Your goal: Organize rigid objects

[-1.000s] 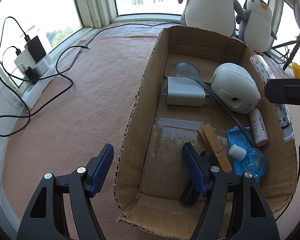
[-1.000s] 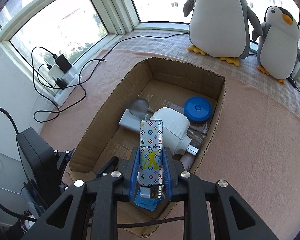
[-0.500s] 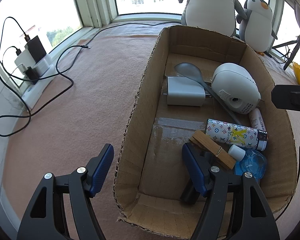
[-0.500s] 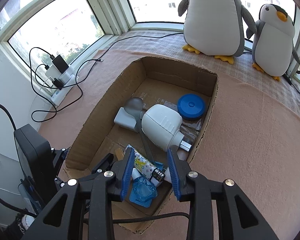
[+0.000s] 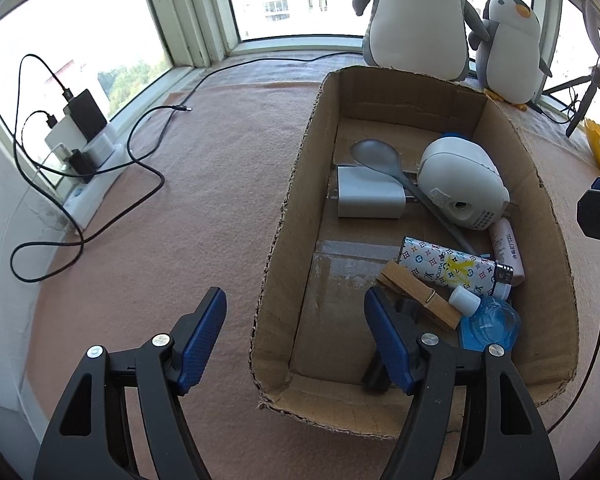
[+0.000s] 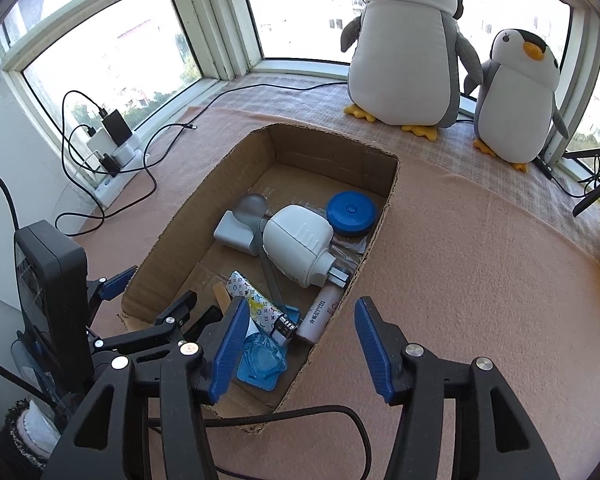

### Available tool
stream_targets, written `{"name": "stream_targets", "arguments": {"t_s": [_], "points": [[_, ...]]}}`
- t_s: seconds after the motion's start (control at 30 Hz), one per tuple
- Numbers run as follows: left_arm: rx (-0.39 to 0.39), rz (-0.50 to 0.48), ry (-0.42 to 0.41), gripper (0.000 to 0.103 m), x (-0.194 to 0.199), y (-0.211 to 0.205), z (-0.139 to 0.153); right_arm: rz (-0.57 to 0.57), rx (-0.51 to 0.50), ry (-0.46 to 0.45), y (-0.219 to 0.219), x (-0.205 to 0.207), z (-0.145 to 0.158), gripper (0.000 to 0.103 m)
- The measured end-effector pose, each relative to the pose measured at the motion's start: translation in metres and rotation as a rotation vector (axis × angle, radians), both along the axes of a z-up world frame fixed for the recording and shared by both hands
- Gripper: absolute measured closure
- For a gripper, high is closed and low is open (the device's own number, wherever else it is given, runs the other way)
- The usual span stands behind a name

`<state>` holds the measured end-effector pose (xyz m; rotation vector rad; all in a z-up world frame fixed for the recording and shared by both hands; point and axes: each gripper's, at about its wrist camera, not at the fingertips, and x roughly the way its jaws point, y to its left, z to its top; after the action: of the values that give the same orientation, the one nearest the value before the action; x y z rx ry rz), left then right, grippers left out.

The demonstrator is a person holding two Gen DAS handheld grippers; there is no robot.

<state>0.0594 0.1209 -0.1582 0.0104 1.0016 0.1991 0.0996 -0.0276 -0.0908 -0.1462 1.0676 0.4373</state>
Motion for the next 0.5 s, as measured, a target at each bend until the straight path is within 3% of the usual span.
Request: {"name": "stream_targets", "arguments": {"t_s": [0.43, 0.5], "points": [[-0.008, -0.033, -0.136, 0.027, -0.049, -0.022, 0.083, -0.074, 0.033, -0.141, -0.047, -0.054, 0.066, 0.037], [-0.008, -0.036, -0.165, 0.023, -0.057, -0.025, 0.099, -0.082, 0.037, -0.157, -0.053, -0.063, 0.076, 0.036]]}}
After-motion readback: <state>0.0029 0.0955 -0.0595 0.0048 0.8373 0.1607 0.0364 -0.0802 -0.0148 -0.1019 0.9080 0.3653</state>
